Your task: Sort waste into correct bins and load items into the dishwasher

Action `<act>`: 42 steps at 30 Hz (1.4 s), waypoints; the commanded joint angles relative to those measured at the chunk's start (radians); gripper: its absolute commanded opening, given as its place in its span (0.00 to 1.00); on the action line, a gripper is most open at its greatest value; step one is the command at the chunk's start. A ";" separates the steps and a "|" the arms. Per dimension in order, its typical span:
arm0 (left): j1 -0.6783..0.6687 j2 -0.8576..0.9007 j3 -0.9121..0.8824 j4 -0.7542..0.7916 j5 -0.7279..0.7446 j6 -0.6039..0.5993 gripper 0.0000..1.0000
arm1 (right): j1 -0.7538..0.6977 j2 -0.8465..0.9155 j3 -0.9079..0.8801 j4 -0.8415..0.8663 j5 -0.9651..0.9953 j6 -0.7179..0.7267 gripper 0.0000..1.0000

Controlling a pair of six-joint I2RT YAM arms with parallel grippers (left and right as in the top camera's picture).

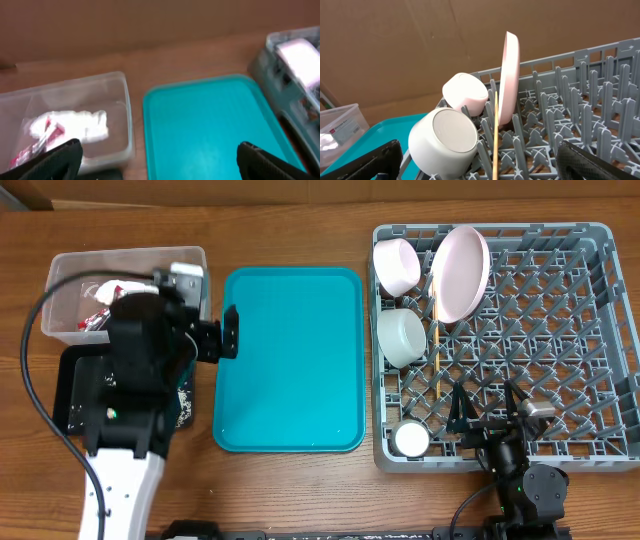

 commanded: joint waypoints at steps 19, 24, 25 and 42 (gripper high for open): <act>0.011 -0.834 -0.868 0.576 -0.033 0.029 1.00 | -0.004 -0.010 -0.011 0.003 0.008 -0.006 1.00; 0.042 -0.959 -0.978 0.607 0.027 0.116 1.00 | -0.004 -0.010 -0.011 0.003 0.008 -0.006 1.00; 0.048 -0.977 -0.987 0.602 0.040 0.127 1.00 | -0.004 -0.010 -0.011 0.003 0.008 -0.006 1.00; 0.087 -1.056 -1.031 0.405 0.064 0.114 1.00 | -0.004 -0.010 -0.011 0.003 0.008 -0.007 1.00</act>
